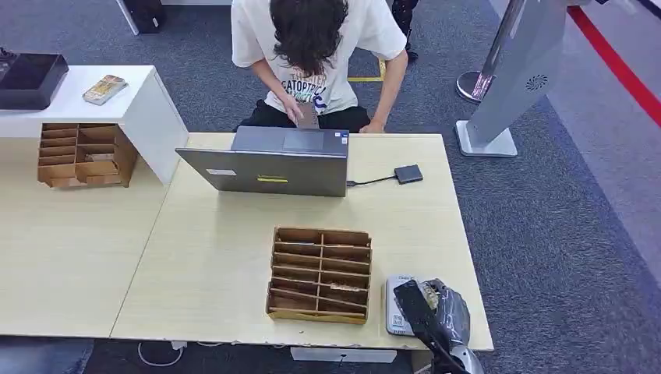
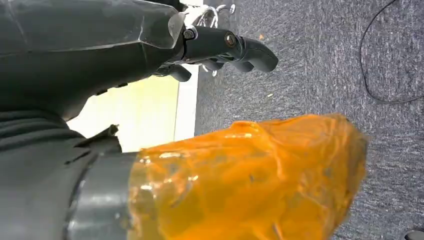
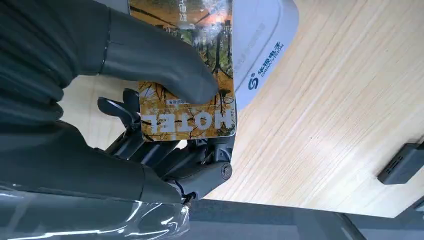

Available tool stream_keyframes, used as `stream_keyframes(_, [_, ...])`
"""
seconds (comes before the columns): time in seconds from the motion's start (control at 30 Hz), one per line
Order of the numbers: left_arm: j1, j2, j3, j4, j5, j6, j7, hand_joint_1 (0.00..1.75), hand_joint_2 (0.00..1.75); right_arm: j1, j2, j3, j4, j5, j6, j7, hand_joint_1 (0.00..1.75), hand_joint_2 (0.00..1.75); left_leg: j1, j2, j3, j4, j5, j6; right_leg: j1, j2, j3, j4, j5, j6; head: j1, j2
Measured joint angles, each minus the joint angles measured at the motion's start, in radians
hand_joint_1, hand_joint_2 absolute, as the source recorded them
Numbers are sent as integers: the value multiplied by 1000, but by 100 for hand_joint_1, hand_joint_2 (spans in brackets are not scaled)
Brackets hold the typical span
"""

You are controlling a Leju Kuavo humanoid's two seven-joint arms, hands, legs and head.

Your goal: Pass the card to the sensor for recognition and then transmit it.

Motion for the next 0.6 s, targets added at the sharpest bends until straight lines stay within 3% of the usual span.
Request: stream_keyframes(0.6, [0, -1, 0, 0, 5, 0, -2, 0, 0, -1, 3, 0, 2, 15, 8, 6, 175, 175, 0, 0, 0, 0, 0, 0, 0, 0, 0, 0, 0, 0, 0, 0])
